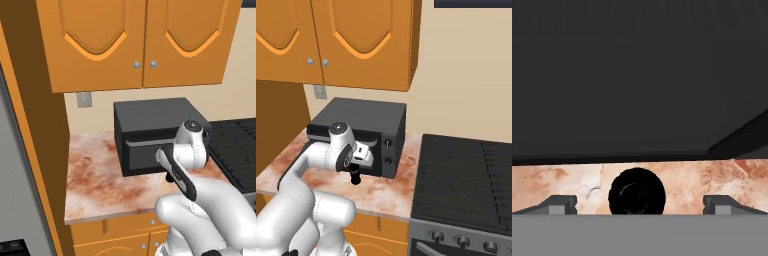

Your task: Move the drinks to the dining counter.

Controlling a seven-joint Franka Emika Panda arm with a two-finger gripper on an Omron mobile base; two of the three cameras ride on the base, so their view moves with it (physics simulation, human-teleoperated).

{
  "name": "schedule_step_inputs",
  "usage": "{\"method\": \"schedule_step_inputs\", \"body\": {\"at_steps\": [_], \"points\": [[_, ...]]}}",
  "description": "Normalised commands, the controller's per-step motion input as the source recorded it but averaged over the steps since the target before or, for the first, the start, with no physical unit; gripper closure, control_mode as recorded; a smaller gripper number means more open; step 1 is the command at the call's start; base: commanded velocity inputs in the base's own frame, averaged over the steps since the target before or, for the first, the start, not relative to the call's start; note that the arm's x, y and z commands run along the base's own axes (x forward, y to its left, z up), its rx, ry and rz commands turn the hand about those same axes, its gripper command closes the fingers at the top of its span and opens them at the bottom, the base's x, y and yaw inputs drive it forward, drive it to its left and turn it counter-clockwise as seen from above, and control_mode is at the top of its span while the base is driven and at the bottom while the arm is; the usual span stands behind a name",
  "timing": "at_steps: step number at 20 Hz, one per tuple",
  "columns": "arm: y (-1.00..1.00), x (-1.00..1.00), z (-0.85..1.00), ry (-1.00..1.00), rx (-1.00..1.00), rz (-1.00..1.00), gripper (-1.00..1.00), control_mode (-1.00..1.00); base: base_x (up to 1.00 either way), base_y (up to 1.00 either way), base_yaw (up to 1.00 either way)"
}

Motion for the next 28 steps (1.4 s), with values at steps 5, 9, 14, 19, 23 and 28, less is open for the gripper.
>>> {"method": "schedule_step_inputs", "body": {"at_steps": [5,9,14,19,23,28], "points": [[0.0,0.05,-0.31,-0.01,0.0,0.0,-1.0,-1.0,0.0,0.0,0.0],[0.0,0.01,-0.37,0.0,0.0,0.0,-1.0,-1.0,0.0,0.0,0.0],[0.0,0.0,-0.42,0.0,0.0,0.0,-1.0,-1.0,0.0,0.0,0.0],[0.0,0.0,-0.42,0.0,0.0,0.0,-1.0,-1.0,0.0,0.0,0.0],[0.0,0.11,-0.44,0.0,0.0,0.0,-1.0,-1.0,0.0,0.0,0.0],[0.02,0.14,-0.48,0.0,0.0,0.0,-1.0,-1.0,0.0,0.0,0.0]]}}
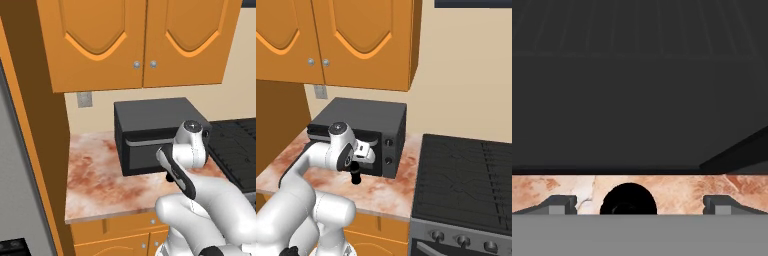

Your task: Move the drinks to the dining counter.

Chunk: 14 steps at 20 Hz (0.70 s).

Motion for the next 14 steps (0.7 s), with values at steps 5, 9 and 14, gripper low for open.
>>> {"method": "schedule_step_inputs", "body": {"at_steps": [5,9,14], "points": [[0.01,0.04,-0.17,-0.03,-0.01,0.02,-1.0,-1.0,0.0,0.0,0.0],[0.05,0.0,-0.34,0.0,0.07,0.0,-1.0,-1.0,0.0,0.0,0.0],[0.09,0.0,-0.62,0.06,0.14,0.0,-1.0,-1.0,0.0,0.0,0.0]]}}
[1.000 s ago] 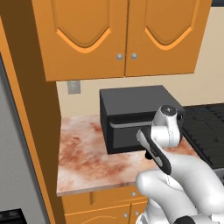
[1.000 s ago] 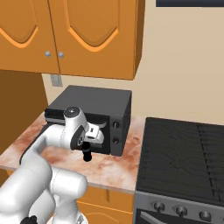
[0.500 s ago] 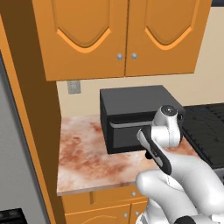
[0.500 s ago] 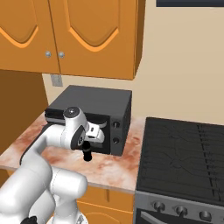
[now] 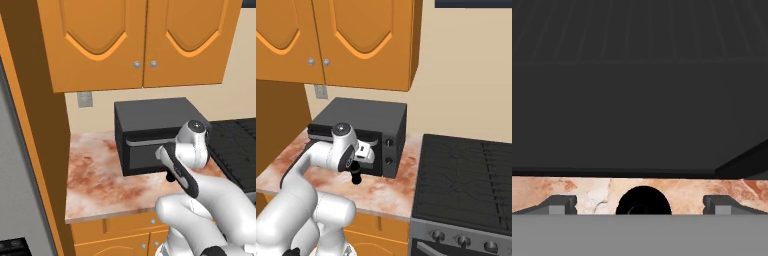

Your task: Move the drinks to the dining counter.

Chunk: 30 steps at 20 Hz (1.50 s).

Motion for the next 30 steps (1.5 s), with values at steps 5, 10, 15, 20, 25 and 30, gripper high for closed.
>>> {"method": "schedule_step_inputs", "body": {"at_steps": [5,10,15,20,25,30], "points": [[0.18,0.01,-0.89,0.03,0.09,0.0,-1.0,-1.0,0.0,0.0,0.0],[0.3,-0.06,-0.96,0.0,0.0,-0.02,1.0,-1.0,0.0,0.0,0.0],[0.08,-0.12,-0.95,-0.01,0.0,-0.02,1.0,-1.0,0.0,0.0,0.0],[0.05,-0.19,-1.0,-0.02,0.0,-0.02,1.0,-1.0,0.0,0.0,0.0],[-0.16,-0.58,-0.65,-0.04,0.03,-0.03,1.0,-1.0,0.0,0.0,0.0],[-0.59,-0.69,0.5,-0.09,0.28,-0.12,1.0,-1.0,0.0,0.0,0.0]]}}
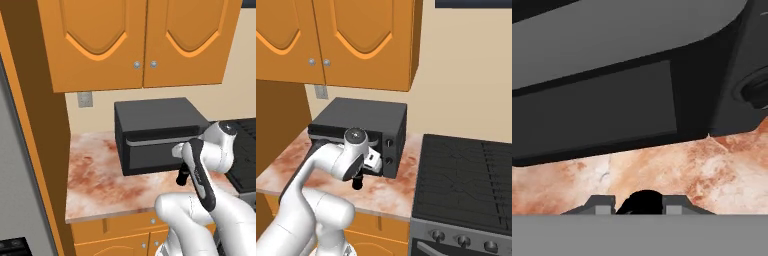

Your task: Move the drinks to the dining counter.

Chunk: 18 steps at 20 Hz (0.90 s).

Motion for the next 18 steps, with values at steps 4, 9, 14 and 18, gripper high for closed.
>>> {"method": "schedule_step_inputs", "body": {"at_steps": [4,9,14,18], "points": [[-0.47,-0.54,0.88,-0.16,0.33,-0.1,1.0,-1.0,0.0,0.0,0.0],[-0.06,-0.36,1.0,-0.09,0.2,-0.1,1.0,-1.0,0.0,0.0,0.0],[-0.05,-0.11,1.0,0.09,0.17,-0.13,1.0,-1.0,0.0,0.0,0.0],[-0.02,-0.23,1.0,0.32,0.11,-0.23,1.0,-1.0,0.0,0.0,0.0]]}}
